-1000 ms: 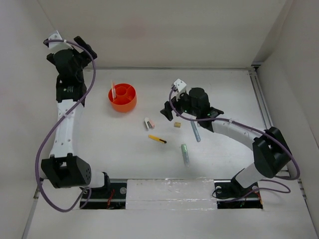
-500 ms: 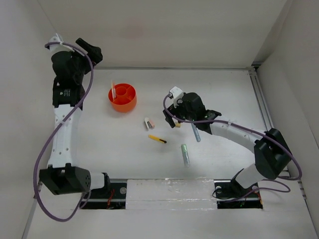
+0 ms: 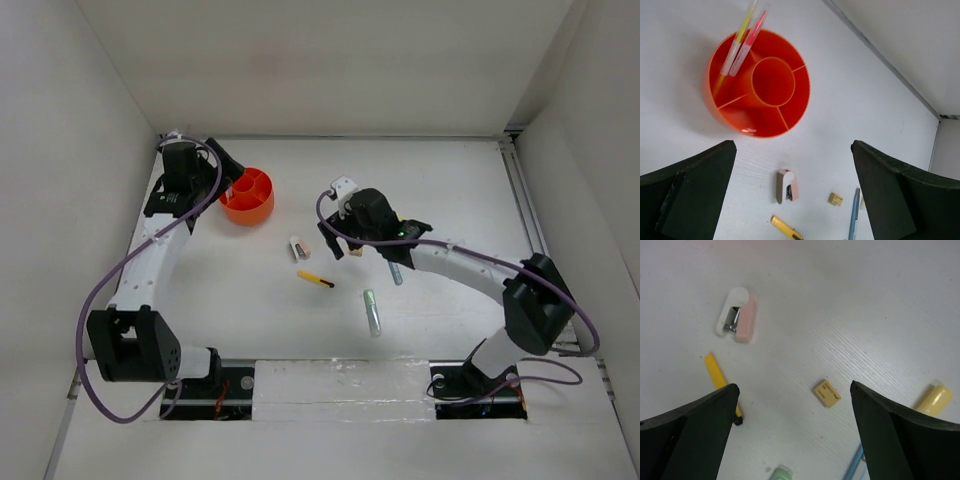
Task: Sort the stationery into containers
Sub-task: Grab a piece of stationery with the right arm
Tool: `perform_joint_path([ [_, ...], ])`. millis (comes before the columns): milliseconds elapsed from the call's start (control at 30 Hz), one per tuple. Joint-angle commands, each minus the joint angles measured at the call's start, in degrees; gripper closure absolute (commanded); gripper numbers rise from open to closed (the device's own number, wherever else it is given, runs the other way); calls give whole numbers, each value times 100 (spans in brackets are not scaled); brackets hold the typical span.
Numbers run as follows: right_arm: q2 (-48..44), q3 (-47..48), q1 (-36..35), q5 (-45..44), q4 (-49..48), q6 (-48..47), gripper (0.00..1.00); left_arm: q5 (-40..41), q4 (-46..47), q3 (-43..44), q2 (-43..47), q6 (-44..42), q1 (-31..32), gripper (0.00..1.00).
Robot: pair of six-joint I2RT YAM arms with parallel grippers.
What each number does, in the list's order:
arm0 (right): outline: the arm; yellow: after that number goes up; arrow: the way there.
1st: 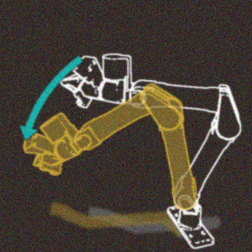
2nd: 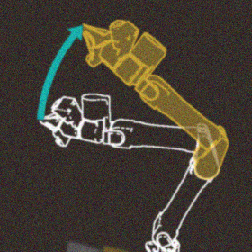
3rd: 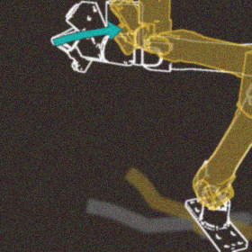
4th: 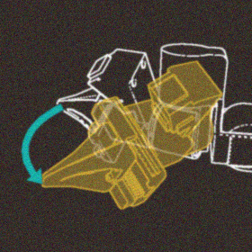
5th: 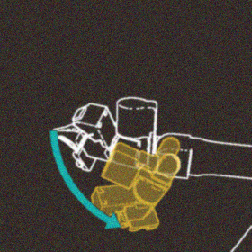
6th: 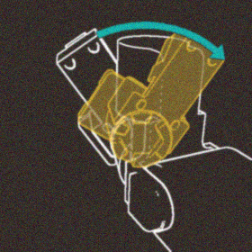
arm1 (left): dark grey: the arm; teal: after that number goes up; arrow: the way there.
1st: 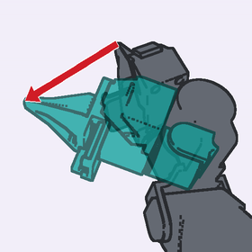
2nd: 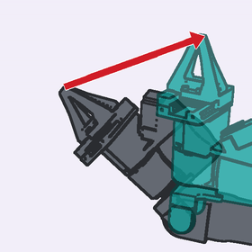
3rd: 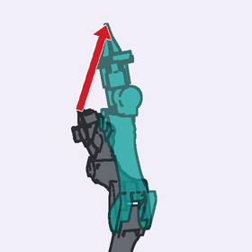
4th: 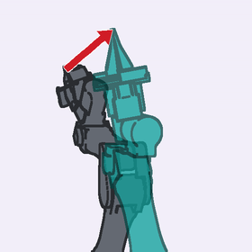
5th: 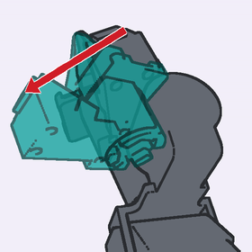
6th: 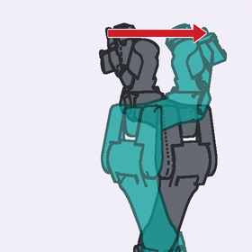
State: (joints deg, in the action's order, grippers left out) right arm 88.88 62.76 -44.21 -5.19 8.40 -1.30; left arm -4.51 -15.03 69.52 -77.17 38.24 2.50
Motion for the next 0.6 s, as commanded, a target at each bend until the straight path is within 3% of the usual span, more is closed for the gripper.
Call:
perform_joint_path([
  [0,620,666,-228,-210,-32,340,1,161,71,-114,553,96,-22,0],
  [300,2228,2195,-624,-280,442,613,6,996,-852,-52,1090,-44,-22,0],
  [567,2960,2574,-677,-52,443,772,9,1181,-959,-122,1476,-212,-22,0],
])
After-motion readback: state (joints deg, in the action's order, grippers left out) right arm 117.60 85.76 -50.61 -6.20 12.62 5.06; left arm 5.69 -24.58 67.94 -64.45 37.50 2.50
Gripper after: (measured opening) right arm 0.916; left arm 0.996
